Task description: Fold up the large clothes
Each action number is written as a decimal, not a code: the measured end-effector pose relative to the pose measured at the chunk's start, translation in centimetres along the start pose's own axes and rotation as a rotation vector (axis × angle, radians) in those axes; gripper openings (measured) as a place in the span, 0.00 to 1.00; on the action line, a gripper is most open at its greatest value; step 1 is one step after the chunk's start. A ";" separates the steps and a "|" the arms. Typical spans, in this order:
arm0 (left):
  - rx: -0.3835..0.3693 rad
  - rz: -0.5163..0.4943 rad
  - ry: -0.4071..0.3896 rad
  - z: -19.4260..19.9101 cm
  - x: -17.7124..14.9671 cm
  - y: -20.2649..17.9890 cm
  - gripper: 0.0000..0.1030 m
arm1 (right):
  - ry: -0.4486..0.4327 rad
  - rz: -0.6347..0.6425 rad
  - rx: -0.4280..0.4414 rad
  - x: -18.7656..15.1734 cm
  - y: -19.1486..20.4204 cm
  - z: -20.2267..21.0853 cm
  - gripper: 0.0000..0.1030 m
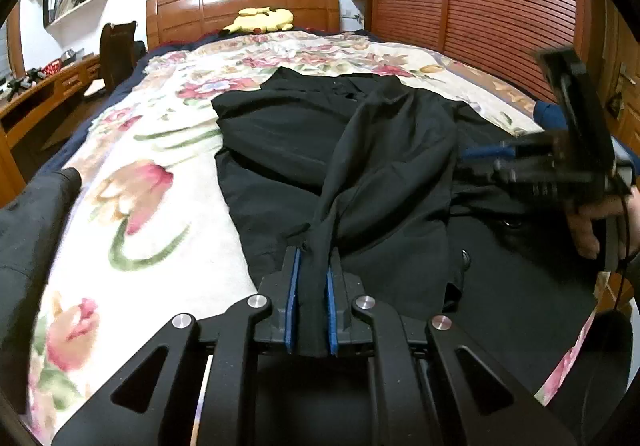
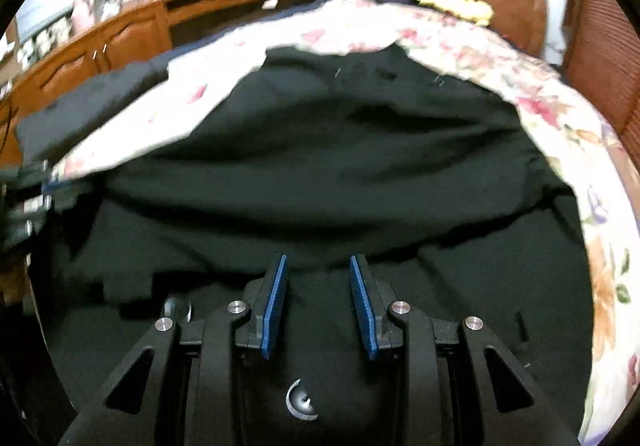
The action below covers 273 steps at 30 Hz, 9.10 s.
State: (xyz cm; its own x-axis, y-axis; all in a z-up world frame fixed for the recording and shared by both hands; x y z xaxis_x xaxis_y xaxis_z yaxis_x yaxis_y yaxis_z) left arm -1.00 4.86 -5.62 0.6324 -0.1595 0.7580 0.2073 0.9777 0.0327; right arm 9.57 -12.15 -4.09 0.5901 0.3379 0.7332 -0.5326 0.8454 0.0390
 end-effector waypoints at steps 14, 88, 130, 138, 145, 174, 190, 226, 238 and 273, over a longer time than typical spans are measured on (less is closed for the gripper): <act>0.062 0.045 -0.042 0.4 -0.1 2.5 0.79 | 0.118 -0.017 -0.016 0.0 0.9 -5.9 0.33; 0.017 0.128 0.014 4.5 -8.0 0.8 0.09 | 0.001 -0.273 -0.166 -18.6 -9.5 14.3 0.26; 0.150 0.034 -0.424 25.0 3.1 5.1 0.05 | -0.497 -0.029 -0.145 -12.6 1.8 35.6 0.08; 0.163 -0.002 -0.482 28.1 4.9 4.3 0.05 | -0.550 0.008 -0.168 -13.4 3.1 38.6 0.08; 0.181 -0.029 -0.506 29.1 5.2 4.1 0.05 | -0.566 0.028 -0.173 -13.7 2.3 38.6 0.08; 0.308 0.097 -0.086 -1.6 10.4 13.3 0.05 | -0.198 -0.107 -0.297 1.7 -9.2 8.9 0.08; 0.266 0.112 -0.082 -5.8 13.5 13.9 0.36 | -0.148 -0.128 -0.373 6.4 -10.4 0.8 0.16; 0.136 0.053 0.006 1.0 -2.9 8.3 0.77 | -0.049 -0.039 -0.148 -7.2 -0.6 6.3 0.59; 0.141 0.115 0.032 0.2 -4.4 8.6 0.77 | -0.083 -0.081 -0.133 -7.6 -2.1 6.5 0.59; 0.045 0.194 0.121 0.8 -6.4 7.8 0.37 | -0.004 -0.291 -0.137 -11.3 -5.2 8.2 0.39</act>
State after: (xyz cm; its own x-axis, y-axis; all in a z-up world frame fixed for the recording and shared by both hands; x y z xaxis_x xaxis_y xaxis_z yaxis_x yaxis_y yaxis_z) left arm -4.02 13.61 -9.76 0.7424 0.0197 0.6697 0.0414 0.9963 -0.0752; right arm 0.73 -23.75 -7.00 0.7033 0.0725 0.7072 -0.2553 0.9542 0.1562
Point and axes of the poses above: each gripper's, at about its wrist camera, not at the fingertips, and z roughly against the way its jaws point, y to its left, x to its top, the point moved 6 cm from there along -z, roughly the way its jaws point, and after that the axes turned 3 degrees about x, right-handed, at the moved point
